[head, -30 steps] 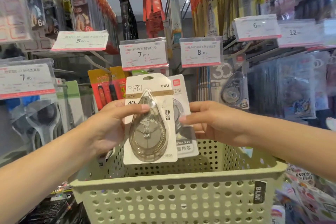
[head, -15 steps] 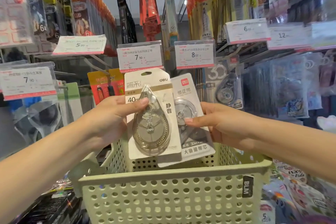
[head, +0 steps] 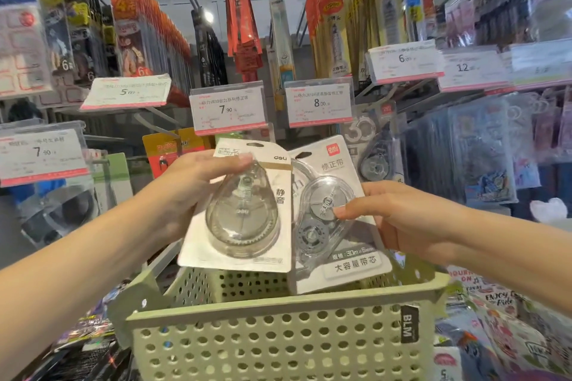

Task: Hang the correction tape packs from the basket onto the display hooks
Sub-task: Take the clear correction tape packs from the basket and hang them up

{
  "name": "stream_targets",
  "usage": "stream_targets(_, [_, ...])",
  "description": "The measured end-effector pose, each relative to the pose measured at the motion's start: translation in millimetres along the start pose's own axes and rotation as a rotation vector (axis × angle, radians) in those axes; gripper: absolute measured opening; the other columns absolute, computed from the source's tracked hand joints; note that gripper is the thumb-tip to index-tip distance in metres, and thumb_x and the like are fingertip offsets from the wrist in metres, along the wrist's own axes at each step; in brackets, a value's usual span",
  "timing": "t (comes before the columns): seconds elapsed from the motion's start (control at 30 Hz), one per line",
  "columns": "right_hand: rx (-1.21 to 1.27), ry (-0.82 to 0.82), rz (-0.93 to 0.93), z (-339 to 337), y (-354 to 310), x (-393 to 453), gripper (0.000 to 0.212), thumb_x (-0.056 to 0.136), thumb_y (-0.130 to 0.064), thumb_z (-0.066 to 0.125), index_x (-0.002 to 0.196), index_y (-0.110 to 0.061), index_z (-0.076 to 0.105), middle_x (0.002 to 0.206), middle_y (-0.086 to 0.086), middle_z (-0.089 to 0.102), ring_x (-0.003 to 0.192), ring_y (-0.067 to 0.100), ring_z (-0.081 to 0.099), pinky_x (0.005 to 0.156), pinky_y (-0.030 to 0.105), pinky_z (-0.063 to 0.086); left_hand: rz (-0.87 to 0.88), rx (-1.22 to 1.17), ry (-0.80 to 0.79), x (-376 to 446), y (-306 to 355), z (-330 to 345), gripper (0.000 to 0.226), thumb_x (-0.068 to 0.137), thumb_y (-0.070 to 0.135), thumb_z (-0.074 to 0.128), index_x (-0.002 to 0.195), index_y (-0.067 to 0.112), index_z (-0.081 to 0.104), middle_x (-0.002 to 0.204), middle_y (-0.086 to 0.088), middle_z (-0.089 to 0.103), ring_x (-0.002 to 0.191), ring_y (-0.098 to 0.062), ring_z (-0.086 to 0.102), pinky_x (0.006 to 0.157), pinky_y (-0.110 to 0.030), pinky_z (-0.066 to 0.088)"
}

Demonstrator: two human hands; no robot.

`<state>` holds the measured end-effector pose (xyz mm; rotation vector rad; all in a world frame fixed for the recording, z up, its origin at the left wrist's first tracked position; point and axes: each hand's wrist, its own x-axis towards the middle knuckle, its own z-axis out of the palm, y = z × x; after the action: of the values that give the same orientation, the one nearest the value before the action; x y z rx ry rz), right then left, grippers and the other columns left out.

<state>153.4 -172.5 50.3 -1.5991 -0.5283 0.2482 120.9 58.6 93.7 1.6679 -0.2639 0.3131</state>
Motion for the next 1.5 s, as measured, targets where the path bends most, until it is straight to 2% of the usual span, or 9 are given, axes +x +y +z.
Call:
stream_targets(0.2, [0.045,0.047,0.000,-10,0,-4,0.012,0.085,-0.006,0.061,0.091,-0.013,0.070,0.098,0.002,0.076,0.090,0.016,0.070,0.079,0.024,0.055,0.001,0.036,-0.145,8,-4,6,0.043,0.062,0.005,0.074,0.105,0.012,0.070,0.102,-0.008,0.075,0.086,-0.020,0.070,0.079,-0.039,0.055])
stream_targets(0.4, [0.087,0.153,-0.007,-23,-1,-4,0.011,0.084,-0.007,0.063,0.093,-0.010,0.069,0.091,0.003,0.077,0.078,0.013,0.070,0.075,0.022,0.057,-0.096,-0.072,-0.130,14,-7,25,0.011,0.067,0.011,0.055,0.071,0.011,0.065,0.057,0.004,0.066,0.042,-0.011,0.055,0.049,-0.022,0.051])
stream_targets(0.5, [0.107,0.182,-0.015,-26,0,-3,0.012,0.084,-0.007,0.063,0.095,-0.009,0.069,0.088,0.003,0.077,0.067,0.009,0.070,0.061,0.018,0.057,-0.116,-0.010,-0.075,26,-13,37,0.032,0.083,0.035,0.049,0.062,0.014,0.060,0.052,0.002,0.056,0.045,-0.012,0.050,0.061,-0.027,0.046])
stream_targets(0.67, [0.124,0.198,-0.026,-32,2,1,0.016,0.083,-0.010,0.066,0.098,-0.010,0.070,0.094,0.003,0.077,0.081,0.015,0.070,0.078,0.023,0.055,-0.114,-0.106,-0.055,43,-9,49,0.052,0.091,0.052,0.039,0.068,0.009,0.055,0.038,0.001,0.038,0.028,-0.012,0.036,0.032,-0.016,0.032])
stream_targets(0.9, [0.152,0.175,-0.047,-34,4,5,0.017,0.084,-0.009,0.065,0.100,-0.008,0.070,0.096,0.006,0.076,0.081,0.016,0.069,0.073,0.021,0.057,-0.006,-0.151,-0.084,56,0,66,0.033,0.096,0.038,0.042,0.109,0.010,0.055,0.035,0.002,0.036,0.027,-0.010,0.032,0.032,-0.017,0.026])
stream_targets(1.0, [0.139,0.168,-0.044,-35,6,8,0.019,0.083,-0.011,0.066,0.101,-0.009,0.070,0.096,0.004,0.076,0.086,0.018,0.069,0.080,0.023,0.056,0.060,-0.101,-0.028,61,2,66,0.030,0.096,0.035,0.045,0.102,0.009,0.057,0.034,0.003,0.037,0.027,-0.010,0.033,0.035,-0.019,0.027])
stream_targets(1.23, [0.152,0.139,-0.057,-33,7,14,0.014,0.082,-0.009,0.067,0.096,-0.008,0.070,0.094,0.004,0.076,0.082,0.016,0.069,0.071,0.019,0.058,0.204,-0.128,-0.089,56,9,67,0.034,0.098,0.032,0.039,0.073,0.014,0.055,0.032,0.005,0.038,0.024,-0.010,0.034,0.034,-0.013,0.027])
stream_targets(1.33, [0.151,0.128,-0.086,-32,5,15,0.011,0.083,-0.009,0.066,0.094,-0.010,0.069,0.086,0.001,0.076,0.072,0.010,0.067,0.060,0.016,0.055,0.201,-0.169,-0.134,56,16,68,0.035,0.098,0.033,0.039,0.076,0.011,0.054,0.031,0.004,0.037,0.023,-0.011,0.033,0.033,-0.010,0.028])
stream_targets(1.5, [0.103,0.120,-0.201,-30,1,27,0.027,0.085,-0.010,0.065,0.112,-0.012,0.064,0.103,0.002,0.073,0.077,0.010,0.066,0.057,0.017,0.051,0.230,-0.125,-0.114,63,10,58,0.029,0.095,0.038,0.045,0.080,0.014,0.054,0.037,0.007,0.047,0.028,-0.008,0.042,0.035,-0.013,0.036])
